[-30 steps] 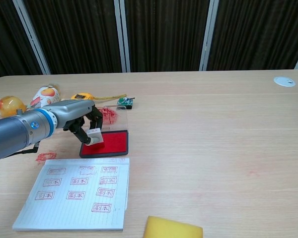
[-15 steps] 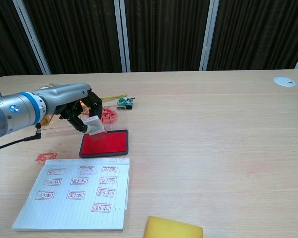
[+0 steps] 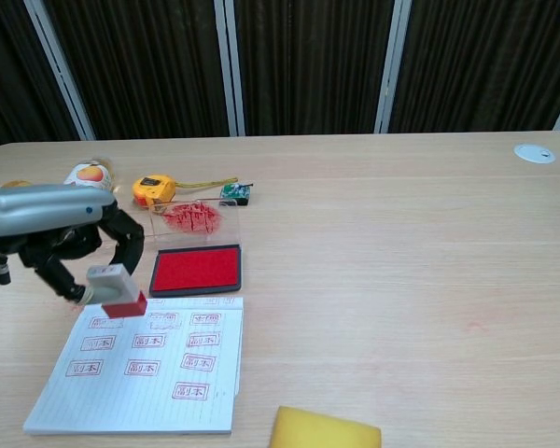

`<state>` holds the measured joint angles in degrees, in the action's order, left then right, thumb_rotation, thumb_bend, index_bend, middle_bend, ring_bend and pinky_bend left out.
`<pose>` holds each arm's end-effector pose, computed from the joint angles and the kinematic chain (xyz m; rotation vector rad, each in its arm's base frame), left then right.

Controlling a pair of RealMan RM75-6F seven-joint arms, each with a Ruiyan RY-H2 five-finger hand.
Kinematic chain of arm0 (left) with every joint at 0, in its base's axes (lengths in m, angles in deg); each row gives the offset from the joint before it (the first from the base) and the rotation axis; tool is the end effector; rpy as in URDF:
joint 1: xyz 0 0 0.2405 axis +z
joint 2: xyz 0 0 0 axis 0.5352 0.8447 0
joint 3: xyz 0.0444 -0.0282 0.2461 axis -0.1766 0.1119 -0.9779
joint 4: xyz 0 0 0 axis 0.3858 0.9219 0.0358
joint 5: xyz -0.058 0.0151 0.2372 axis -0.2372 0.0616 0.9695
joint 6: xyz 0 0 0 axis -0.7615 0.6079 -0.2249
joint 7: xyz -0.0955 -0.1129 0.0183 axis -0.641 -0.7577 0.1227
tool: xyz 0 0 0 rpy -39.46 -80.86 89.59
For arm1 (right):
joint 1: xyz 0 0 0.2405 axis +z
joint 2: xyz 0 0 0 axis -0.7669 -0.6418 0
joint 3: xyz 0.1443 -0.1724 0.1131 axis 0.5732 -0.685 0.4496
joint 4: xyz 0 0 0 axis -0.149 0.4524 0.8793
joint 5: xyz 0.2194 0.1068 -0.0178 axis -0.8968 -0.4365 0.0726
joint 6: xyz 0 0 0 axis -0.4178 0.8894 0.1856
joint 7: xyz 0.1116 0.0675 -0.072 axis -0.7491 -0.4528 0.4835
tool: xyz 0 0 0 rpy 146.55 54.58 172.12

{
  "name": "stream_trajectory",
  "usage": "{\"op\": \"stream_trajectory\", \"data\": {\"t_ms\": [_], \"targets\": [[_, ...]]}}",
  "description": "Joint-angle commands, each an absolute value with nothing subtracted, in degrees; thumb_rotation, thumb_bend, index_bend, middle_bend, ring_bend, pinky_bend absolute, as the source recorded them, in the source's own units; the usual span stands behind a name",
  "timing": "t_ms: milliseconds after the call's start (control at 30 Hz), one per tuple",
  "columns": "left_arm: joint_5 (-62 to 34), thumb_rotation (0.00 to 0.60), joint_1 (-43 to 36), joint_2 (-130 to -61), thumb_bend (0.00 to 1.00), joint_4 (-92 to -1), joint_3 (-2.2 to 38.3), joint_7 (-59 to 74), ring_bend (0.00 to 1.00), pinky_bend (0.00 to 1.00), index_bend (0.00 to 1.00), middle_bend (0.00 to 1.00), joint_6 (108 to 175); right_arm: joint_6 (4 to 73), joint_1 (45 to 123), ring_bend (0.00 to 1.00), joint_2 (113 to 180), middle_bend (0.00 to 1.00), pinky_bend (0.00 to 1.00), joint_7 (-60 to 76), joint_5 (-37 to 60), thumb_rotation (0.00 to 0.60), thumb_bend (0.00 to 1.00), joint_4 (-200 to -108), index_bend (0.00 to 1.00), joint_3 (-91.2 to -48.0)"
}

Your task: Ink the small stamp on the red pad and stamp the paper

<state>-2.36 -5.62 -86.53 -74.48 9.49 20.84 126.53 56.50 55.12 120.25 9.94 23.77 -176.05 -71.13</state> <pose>-0.1767 0.2723 -0.0298 -2.1264 -1.0731 -0.7749 -0.3333 -0.2116 0.1774 1.2177 -0.9018 0.8223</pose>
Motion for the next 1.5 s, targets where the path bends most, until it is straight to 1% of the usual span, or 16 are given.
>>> {"op": "stream_trajectory", "data": {"t_ms": [33,200,333,433,733,1233,1500], "targets": [[-0.1,0.6,-4.4,-86.4,0.38,-74.6,7.7,20.5,0.86,0.8,0.63,0.57,127.3,56.5,55.1,0.0,120.3,0.0,0.0,10.0,23.8,0.6,0.0,-176.1,0.0,-71.2],[1.4,0.6,-3.4,-88.3,0.38,-73.8,5.7,20.7,0.86,0.8,0.63,0.57,127.2,56.7,55.1,0.0,120.2,0.0,0.0,10.0,24.1,0.6,0.0,-176.3,0.0,-71.2],[1.9,0.6,-2.2,-90.2,0.38,-73.2,4.7,22.3,0.86,0.8,0.63,0.57,128.7,56.5,55.1,0.0,120.1,0.0,0.0,9.8,23.9,0.6,0.0,-176.3,0.0,-71.2],[1.6,0.6,-1.4,-91.6,0.38,-72.8,4.7,24.1,0.86,0.8,0.63,0.57,129.9,56.4,55.1,0.0,119.9,0.0,0.0,9.4,23.8,0.6,0.0,-176.2,0.0,-71.2],[0.5,0.6,-0.9,-95.3,0.38,-69.7,4.7,26.8,0.86,0.8,0.63,0.57,129.8,56.6,54.9,0.0,119.4,0.0,0.0,8.2,24.0,0.6,0.0,-176.2,0.0,-71.0],[1.4,0.6,-0.3,-97.6,0.39,-67.0,4.4,26.7,0.86,0.8,0.63,0.57,129.7,56.5,54.9,0.0,119.2,0.0,0.0,8.0,23.6,0.6,0.0,-176.1,0.0,-70.9],[2.3,0.6,0.2,-100.1,0.38,-63.7,3.6,29.8,0.86,0.8,0.63,0.57,130.2,56.5,54.9,0.0,119.2,0.0,0.0,7.9,23.6,0.6,0.0,-176.0,0.0,-70.8]]}}
